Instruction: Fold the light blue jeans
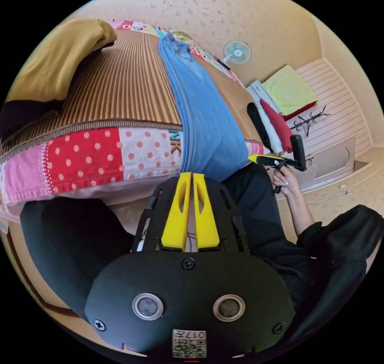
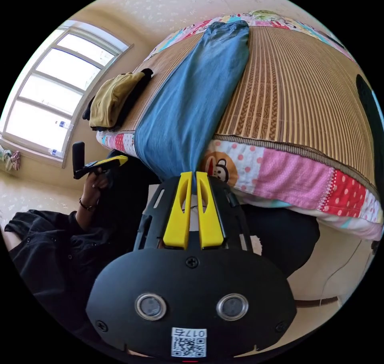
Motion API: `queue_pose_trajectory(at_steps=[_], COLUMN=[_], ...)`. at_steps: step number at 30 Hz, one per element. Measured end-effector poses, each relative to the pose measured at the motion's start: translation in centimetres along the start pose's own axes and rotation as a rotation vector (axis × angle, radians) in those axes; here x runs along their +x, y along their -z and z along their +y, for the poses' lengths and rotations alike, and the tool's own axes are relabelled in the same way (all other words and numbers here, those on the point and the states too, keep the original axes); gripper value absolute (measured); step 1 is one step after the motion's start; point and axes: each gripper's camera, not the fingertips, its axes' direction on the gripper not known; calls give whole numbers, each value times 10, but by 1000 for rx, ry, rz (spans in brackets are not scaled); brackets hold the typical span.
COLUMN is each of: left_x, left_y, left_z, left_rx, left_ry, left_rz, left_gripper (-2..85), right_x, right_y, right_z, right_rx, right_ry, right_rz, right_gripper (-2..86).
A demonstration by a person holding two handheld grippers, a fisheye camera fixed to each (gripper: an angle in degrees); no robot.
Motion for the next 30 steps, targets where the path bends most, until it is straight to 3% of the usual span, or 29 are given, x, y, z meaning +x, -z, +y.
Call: queue_pose_trajectory(at_steps=[7,13,19,22,30], left_x=[-19,-36,-31,-33,-58], left_y=[-25,-46,-64,-70,-70], left_z=[-101,-137,-163,-172,-155], left_rx=[54,84,81,65,9], left_ry=[17,116,92,69,174], left_rz=[32,-21,-77,-75,161], left_gripper=[73,66,69,67,62], right_x=[62,103,136,139,161], right_y=[32,21,7,3,17], right_z=[-45,-64,-88,-97,-74], right_rx=[231,223,201,160,138], right_ry=[-112,-185,-213,-195,-195], right_rz=[-131,-203,-370,-363,-412], right_gripper=[89,98,80,73,64])
